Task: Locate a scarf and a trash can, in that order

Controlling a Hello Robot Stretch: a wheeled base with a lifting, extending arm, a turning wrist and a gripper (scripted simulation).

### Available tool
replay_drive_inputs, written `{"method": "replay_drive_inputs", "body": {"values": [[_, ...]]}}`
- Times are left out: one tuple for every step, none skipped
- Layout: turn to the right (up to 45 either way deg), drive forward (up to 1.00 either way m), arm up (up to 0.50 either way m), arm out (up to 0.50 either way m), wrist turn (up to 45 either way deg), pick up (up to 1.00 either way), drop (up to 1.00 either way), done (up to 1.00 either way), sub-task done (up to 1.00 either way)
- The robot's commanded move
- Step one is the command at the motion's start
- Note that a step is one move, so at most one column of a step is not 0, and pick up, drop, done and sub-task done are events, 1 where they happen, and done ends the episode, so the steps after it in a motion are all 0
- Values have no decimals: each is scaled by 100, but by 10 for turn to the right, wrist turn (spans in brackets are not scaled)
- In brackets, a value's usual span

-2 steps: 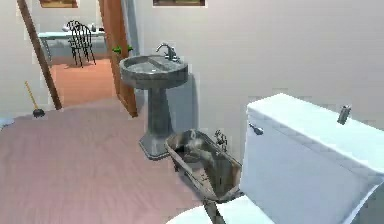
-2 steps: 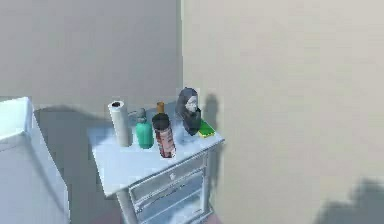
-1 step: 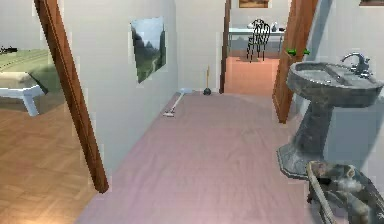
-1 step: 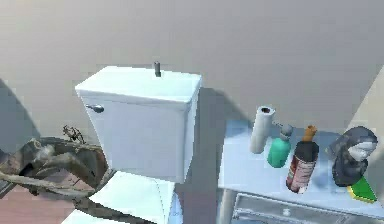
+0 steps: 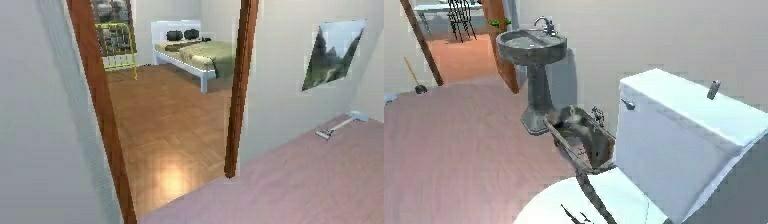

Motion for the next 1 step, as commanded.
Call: {"method": "replay_drive_inputs", "body": {"values": [[450, 0, 0, 0, 0, 0, 0, 0, 0]]}}
